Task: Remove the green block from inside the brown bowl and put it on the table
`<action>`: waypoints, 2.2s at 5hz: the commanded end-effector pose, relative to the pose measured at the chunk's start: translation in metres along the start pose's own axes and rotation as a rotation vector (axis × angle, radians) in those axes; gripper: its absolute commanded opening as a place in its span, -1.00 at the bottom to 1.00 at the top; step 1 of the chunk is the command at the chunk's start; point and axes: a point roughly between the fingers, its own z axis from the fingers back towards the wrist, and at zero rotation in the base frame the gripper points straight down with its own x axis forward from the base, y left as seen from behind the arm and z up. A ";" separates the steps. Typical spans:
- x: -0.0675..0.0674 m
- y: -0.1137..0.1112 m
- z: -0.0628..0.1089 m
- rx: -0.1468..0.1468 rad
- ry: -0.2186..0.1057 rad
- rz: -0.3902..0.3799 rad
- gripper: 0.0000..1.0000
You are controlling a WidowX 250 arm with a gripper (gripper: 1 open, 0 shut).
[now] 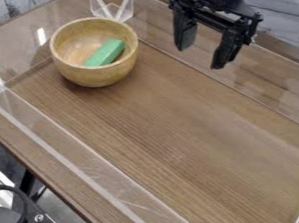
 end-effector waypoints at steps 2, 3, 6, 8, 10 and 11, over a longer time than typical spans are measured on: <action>-0.011 0.024 -0.002 0.008 -0.001 -0.030 1.00; -0.019 0.052 0.005 0.007 -0.010 -0.061 1.00; -0.021 0.086 0.011 0.010 -0.042 0.120 1.00; -0.045 0.130 0.002 0.017 -0.023 0.253 1.00; -0.030 0.157 -0.028 -0.001 -0.006 0.259 1.00; -0.014 0.171 -0.048 -0.024 -0.020 0.256 1.00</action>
